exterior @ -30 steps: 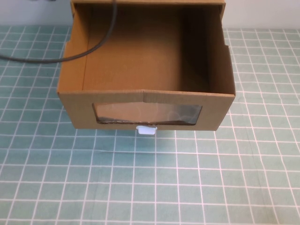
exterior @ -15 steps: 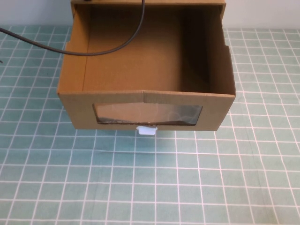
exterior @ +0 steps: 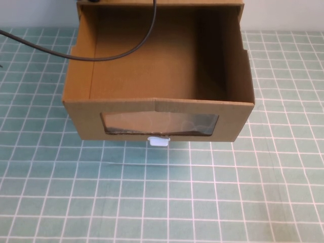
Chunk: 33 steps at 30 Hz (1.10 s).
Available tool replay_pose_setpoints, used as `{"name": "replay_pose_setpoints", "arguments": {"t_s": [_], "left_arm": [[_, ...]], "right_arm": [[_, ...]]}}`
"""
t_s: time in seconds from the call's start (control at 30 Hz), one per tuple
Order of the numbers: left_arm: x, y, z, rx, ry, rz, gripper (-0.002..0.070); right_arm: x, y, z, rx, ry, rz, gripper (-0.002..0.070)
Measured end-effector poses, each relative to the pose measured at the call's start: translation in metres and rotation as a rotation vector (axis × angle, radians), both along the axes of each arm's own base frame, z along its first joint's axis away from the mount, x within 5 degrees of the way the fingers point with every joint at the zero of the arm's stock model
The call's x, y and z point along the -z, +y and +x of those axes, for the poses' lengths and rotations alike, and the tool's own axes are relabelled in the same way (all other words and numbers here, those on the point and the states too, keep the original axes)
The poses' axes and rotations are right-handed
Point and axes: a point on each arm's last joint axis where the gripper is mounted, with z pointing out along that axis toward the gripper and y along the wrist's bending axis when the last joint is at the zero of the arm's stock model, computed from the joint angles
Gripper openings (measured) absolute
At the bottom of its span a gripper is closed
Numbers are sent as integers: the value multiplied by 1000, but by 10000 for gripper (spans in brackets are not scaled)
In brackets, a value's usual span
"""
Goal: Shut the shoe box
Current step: Close the shoe box with your right arm
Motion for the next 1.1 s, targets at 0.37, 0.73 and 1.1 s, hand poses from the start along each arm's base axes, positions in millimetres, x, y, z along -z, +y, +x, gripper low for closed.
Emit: {"name": "replay_pose_setpoints", "arguments": {"t_s": [0.37, 0.73, 1.1], "left_arm": [[-1, 0, -1, 4, 14, -7, -5], [-1, -1, -2, 7, 22, -7, -5], [-1, -1, -2, 8, 24, -7, -5]], "right_arm": [[-78, 27, 2, -322, 405, -156, -12], [-132, 46, 80, -637, 687, -399, -11], [-144, 151, 134, -954, 555, -541, -11]]}}
